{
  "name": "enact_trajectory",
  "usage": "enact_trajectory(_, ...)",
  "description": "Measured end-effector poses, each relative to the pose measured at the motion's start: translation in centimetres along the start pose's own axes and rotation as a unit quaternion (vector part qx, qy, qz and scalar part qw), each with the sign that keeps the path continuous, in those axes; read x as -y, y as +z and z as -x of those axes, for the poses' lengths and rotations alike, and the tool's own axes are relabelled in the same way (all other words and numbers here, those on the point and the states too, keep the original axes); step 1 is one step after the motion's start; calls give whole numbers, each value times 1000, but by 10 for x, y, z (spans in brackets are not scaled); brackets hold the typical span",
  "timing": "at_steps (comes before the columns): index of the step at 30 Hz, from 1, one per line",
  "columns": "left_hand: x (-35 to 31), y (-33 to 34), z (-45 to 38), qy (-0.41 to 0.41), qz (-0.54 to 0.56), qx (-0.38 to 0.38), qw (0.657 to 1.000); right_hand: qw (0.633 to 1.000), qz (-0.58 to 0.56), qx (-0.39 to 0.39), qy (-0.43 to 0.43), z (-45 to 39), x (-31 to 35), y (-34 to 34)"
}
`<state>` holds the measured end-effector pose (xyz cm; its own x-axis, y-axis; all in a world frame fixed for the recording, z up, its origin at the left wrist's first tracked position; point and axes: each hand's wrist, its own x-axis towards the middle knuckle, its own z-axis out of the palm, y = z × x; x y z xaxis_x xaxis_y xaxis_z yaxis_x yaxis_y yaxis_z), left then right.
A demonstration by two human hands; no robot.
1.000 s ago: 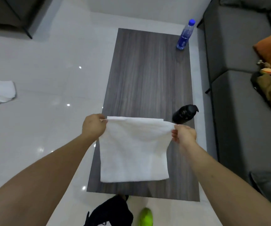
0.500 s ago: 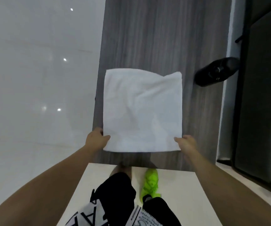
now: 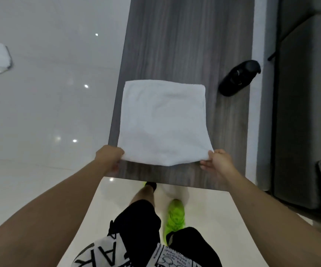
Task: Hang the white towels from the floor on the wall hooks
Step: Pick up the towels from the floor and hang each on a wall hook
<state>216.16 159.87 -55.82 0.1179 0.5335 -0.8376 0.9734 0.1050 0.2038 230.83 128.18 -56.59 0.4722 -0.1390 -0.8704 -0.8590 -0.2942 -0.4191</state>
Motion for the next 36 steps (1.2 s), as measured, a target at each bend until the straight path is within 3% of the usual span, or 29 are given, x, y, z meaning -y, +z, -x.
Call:
enact_trajectory(3,-5,-15,39,27,87,-10,996,998,-41,17,-32,35,16,-22)
enact_trajectory(8,-21,-56,119,147,187,-65,969,988,-86,46,-121,106,53,-64)
enact_trajectory(14,-34,-116,241,283,344,-125,886,943,-128,70,-298,228,108,-103)
enact_trajectory(19,-26,-182,326,387,386,-121,828,905,-64,111,-406,332,145,-123)
enact_trajectory(22,-7,-221,365,454,325,-163,814,856,58,107,-502,389,154,-125)
enact_trajectory(26,27,-263,401,492,224,-265,799,768,258,1,-587,450,153,-110)
enact_trajectory(30,74,-309,420,507,201,-365,755,692,314,-62,-647,503,141,-65)
enact_trajectory(36,167,-412,432,499,235,-397,734,609,314,-87,-723,576,118,28)
